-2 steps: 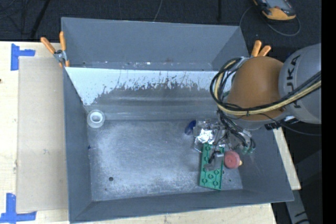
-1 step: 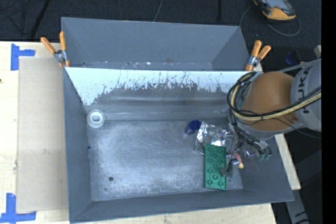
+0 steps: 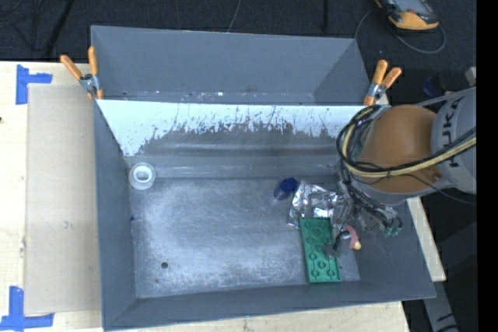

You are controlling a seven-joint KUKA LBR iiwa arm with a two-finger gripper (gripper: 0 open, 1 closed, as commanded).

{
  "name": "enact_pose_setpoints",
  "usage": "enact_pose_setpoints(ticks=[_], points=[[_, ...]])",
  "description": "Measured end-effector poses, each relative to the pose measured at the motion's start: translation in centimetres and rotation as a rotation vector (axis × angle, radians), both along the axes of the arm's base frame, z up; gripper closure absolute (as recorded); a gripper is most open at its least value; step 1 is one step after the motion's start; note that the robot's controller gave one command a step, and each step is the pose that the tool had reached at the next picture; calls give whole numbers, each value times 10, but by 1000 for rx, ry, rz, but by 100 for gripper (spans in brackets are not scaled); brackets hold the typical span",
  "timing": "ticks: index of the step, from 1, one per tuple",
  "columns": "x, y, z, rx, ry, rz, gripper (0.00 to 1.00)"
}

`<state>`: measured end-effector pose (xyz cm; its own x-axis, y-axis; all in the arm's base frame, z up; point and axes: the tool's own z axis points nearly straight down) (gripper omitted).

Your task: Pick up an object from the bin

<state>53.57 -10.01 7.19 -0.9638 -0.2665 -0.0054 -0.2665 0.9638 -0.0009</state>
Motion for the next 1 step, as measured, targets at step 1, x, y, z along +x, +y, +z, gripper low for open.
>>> enact_pose_setpoints(ticks=[1], points=[[-27, -4, 145, -2, -2, -24, 100]])
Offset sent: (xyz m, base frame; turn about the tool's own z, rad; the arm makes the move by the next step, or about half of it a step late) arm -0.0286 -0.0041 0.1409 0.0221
